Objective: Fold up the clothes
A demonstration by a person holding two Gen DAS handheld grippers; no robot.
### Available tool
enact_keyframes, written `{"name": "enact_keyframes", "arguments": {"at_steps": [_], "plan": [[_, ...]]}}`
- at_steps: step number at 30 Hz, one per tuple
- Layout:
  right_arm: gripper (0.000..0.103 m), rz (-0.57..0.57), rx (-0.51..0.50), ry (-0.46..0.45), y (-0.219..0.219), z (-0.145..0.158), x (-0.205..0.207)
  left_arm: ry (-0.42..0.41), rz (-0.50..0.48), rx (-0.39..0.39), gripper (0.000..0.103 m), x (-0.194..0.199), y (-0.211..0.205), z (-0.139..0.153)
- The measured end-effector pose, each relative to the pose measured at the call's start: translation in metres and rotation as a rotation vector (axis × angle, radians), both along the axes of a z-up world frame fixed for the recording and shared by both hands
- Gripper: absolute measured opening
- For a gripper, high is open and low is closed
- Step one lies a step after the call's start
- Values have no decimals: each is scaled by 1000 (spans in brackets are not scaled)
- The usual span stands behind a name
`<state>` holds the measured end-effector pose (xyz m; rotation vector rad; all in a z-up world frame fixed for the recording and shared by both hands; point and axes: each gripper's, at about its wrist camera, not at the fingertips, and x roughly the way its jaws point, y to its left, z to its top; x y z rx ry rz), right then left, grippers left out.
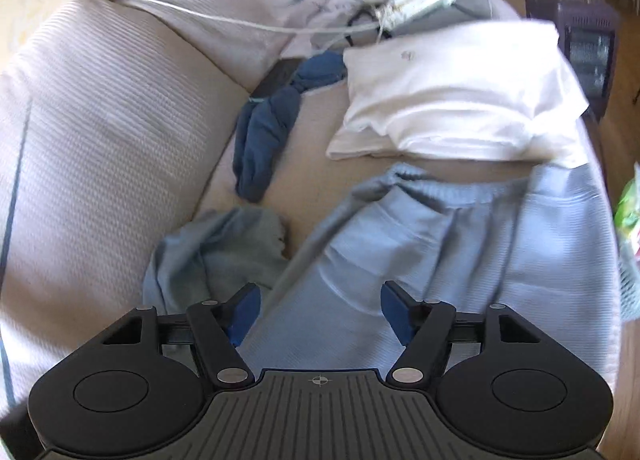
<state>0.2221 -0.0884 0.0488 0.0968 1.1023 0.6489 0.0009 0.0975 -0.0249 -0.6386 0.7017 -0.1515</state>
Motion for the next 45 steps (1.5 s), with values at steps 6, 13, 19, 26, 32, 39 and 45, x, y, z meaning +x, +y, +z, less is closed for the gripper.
{"name": "enact_keyframes", "arguments": {"at_steps": [6,13,19,26,32,39,45], "plan": [[76,-45,-122,151,62,-28,33,-25,-17,-1,14,-4,-7,3],[81,-59,-307,230,114,-78,57,-15,-13,16,14,-2,-7,2],[72,-17,-368,210,121,-100,55,18,-11,65,14,-2,-11,0],[11,52,-300,68,85,-75,40,-3,-43,86,13,-1,-22,13],[10,39,-201,-23,21,-20,32,-84,-183,114,13,10,-65,40],[6,-85,-81,-183,-97,37,45,-116,-366,196,14,55,-144,49],[14,-195,-28,-117,-179,11,61,-52,-501,220,14,78,-211,25]]}}
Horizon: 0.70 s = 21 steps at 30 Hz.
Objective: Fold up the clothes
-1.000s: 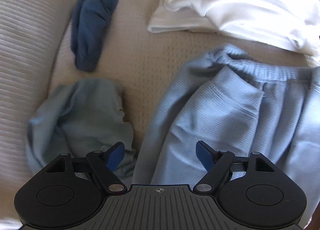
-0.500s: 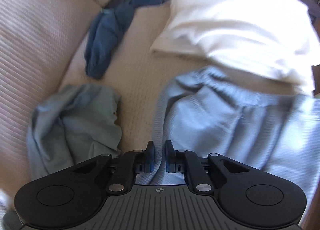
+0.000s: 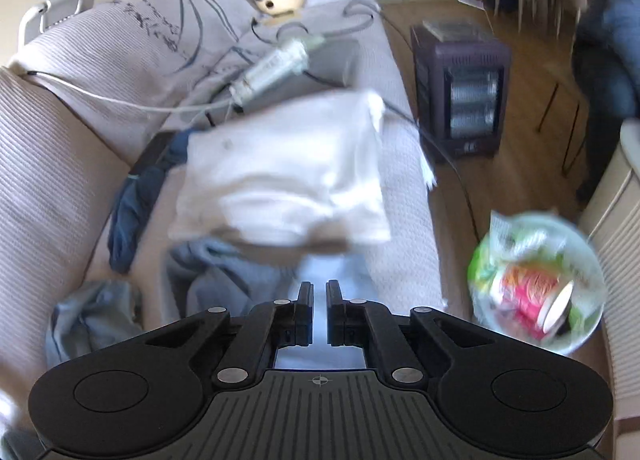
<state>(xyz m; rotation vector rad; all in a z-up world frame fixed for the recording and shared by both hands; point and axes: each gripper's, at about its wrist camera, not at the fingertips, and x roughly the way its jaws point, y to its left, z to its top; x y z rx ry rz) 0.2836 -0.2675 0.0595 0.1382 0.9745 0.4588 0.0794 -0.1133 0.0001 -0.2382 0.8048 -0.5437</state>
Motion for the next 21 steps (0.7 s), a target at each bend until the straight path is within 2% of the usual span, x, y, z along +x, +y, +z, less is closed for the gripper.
{"name": "enact_keyframes", "arguments": {"at_steps": [1,3,5,7,8,9,12,15,17,21], "plan": [[17,9,42,37,-6,-9,1,14,-1,5,14,1,-3,-4],[54,56,65,66,-4,-20,1,43,7,9,14,4,-4,-11],[76,150,30,26,9,-25,-2,60,20,13,14,5,-2,-14],[78,239,-3,-27,27,-28,-2,62,27,18,14,4,-2,-14],[80,273,6,-18,36,-33,2,58,28,23,14,3,-3,-14],[83,301,22,14,44,-41,9,54,28,28,14,1,-3,-13],[83,322,67,103,62,-62,26,52,32,36,14,-4,1,-12],[84,352,159,135,68,-71,34,68,28,33,14,-6,7,-14],[90,339,170,93,66,-68,33,70,22,31,14,-7,8,-15],[91,387,2,-40,80,-63,22,69,7,24,14,-7,6,-15]]}}
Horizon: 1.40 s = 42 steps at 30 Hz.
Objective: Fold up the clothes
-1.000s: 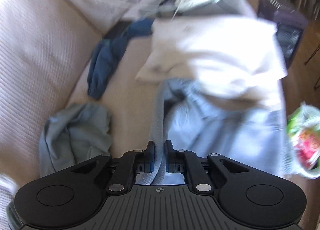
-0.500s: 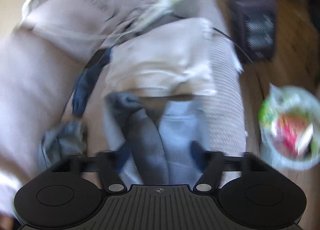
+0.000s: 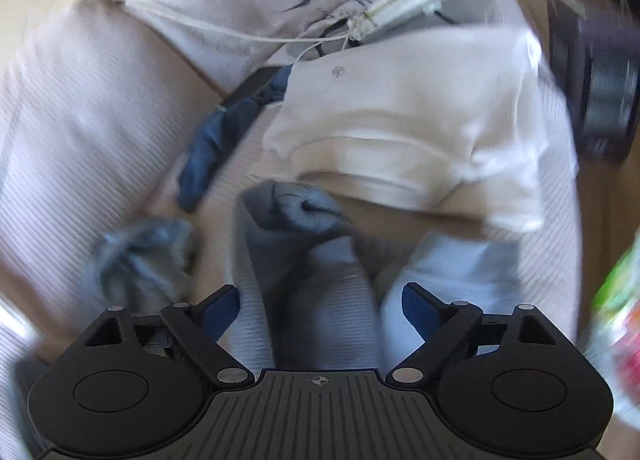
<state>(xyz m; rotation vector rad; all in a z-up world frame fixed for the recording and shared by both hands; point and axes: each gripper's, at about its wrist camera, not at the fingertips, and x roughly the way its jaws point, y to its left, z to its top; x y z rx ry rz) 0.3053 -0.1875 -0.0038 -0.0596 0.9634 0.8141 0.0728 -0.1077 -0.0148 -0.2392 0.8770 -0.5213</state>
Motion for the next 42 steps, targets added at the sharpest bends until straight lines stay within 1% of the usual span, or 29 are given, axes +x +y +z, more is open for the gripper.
{"name": "enact_keyframes", "arguments": {"at_steps": [2,6,9,10,11,12,13,14,16,18,20,23,24,26,27,30,31,32,34,36,37,38,39,42], "plan": [[91,29,-39,6,9,-6,2,3,1,-2,14,-2,0,-2],[91,26,-55,70,17,-27,13,12,12,-17,14,-2,4,-1],[91,7,-55,73,19,-38,14,35,-9,-58,14,0,4,-1],[88,-2,-56,69,20,-40,13,46,-18,-76,14,-1,4,-2],[76,-12,-51,73,21,-41,12,48,-22,-81,14,-1,2,-1],[47,-22,-41,87,21,-40,10,44,-21,-76,14,-2,1,-1],[30,-23,-20,103,21,-38,8,38,-15,-67,14,-2,1,-1],[18,-24,-3,101,19,-33,6,37,-8,-64,14,-2,1,-1],[13,-38,5,54,17,-20,-2,39,2,-73,14,-2,5,1],[11,-48,17,6,11,-5,-10,32,7,-83,14,-3,7,7],[10,-88,39,-23,-4,8,-16,27,9,-98,14,-10,15,13],[10,-163,93,-33,-41,22,-22,29,15,-127,15,-19,27,21],[10,-191,103,-39,-52,23,-23,30,23,-132,18,-21,31,22],[10,-249,109,-58,-72,21,-24,33,47,-131,23,-22,38,21],[10,-285,106,-54,-82,18,-22,35,61,-128,24,-22,41,21],[12,-367,82,-1,-99,-9,-8,60,121,-104,27,-17,48,14],[16,-386,75,17,-102,-19,-3,71,141,-107,29,-16,52,12],[18,-401,68,36,-103,-30,3,80,157,-115,29,-16,54,11],[30,-449,71,68,-104,-49,10,87,180,-126,36,-17,62,12],[48,-483,82,101,-107,-61,15,85,208,-124,41,-20,69,13],[54,-500,87,119,-111,-65,16,85,221,-121,42,-21,74,13],[67,-519,90,136,-115,-67,16,83,237,-117,43,-20,79,14],[73,-534,91,150,-120,-68,16,81,254,-113,45,-19,83,15],[73,-532,104,140,-130,-58,8,78,285,-113,47,-16,93,18]]}}
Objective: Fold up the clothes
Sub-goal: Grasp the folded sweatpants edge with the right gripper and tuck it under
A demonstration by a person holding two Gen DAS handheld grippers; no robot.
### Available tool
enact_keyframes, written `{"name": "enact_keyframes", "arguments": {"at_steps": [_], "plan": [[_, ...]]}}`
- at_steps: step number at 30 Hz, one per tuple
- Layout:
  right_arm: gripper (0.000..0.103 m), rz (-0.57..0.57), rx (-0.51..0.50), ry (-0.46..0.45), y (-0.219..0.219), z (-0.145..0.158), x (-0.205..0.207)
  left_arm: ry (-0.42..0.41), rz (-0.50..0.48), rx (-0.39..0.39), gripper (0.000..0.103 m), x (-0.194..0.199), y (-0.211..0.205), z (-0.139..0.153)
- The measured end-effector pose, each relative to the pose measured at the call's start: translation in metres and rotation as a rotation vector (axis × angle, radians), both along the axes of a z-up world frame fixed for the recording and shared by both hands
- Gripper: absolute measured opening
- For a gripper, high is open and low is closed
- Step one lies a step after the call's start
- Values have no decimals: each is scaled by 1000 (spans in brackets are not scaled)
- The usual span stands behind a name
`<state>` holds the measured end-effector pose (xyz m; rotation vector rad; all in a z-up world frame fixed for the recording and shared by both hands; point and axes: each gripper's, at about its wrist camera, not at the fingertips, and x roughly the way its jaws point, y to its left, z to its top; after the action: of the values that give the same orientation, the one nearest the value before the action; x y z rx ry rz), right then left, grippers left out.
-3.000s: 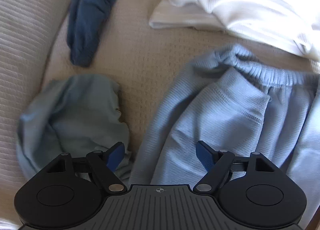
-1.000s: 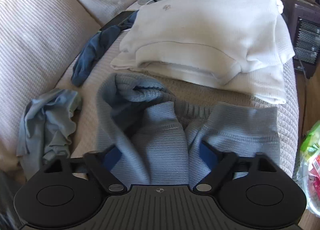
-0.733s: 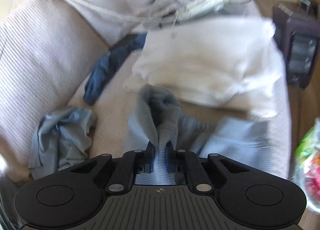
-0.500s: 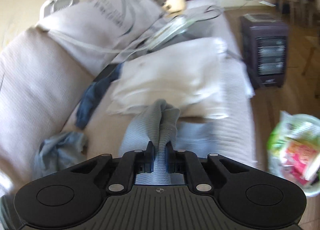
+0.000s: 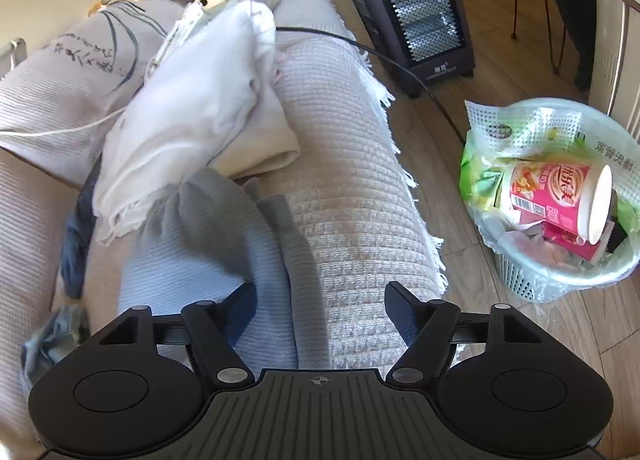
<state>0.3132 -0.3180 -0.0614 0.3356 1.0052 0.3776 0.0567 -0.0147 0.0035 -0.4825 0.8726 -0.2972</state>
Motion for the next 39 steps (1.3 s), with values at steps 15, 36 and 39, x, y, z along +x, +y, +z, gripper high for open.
{"name": "enact_keyframes", "arguments": {"at_steps": [15,36,39], "plan": [[58,898,-409,-426,93,113,-219,33,114,-38,49,-9,34,-14],[11,1098,-602,-360,168,61,-246,55,231,-52,49,-43,67,-24],[12,1118,-618,-310,180,34,-243,55,223,-44,51,-44,64,-27]]}}
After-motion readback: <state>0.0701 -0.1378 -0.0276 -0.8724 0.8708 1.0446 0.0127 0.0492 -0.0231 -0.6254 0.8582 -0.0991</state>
